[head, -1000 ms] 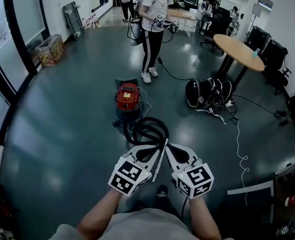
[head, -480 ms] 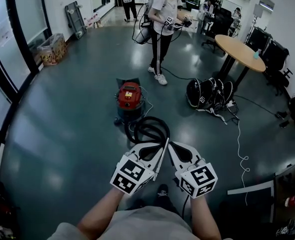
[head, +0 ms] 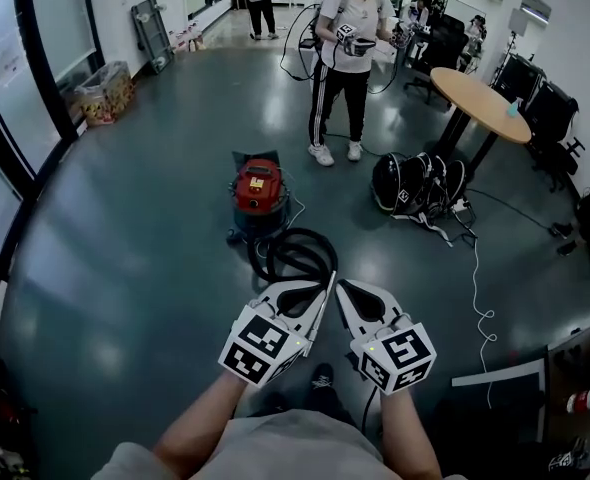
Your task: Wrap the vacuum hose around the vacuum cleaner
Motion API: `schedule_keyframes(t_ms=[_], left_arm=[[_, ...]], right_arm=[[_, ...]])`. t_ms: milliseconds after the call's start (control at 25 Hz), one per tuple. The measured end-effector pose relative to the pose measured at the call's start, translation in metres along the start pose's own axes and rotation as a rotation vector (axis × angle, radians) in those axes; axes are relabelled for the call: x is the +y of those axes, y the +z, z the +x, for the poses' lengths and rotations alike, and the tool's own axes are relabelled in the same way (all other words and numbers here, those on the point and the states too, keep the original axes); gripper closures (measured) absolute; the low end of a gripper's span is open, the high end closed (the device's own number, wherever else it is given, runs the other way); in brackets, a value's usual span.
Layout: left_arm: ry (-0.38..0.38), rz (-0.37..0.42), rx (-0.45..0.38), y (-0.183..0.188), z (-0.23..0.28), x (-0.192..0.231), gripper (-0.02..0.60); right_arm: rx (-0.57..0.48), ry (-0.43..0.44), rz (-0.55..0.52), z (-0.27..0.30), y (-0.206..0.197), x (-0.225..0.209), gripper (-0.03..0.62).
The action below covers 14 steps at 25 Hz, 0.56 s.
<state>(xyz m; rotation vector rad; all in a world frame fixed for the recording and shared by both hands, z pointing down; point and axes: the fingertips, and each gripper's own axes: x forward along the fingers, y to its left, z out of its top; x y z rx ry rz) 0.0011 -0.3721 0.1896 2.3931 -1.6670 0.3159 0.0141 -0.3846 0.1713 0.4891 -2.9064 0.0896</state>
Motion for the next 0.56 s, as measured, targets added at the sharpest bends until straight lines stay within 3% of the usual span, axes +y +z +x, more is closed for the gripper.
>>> schedule_keyframes(t_ms=[560], left_arm=[[0.002, 0.012, -0.011, 0.0023, -0.0072, -0.0091, 0.575]], right_arm=[[0.0, -0.003, -0.032, -0.0111, 0.0031, 0.0046, 0.591]])
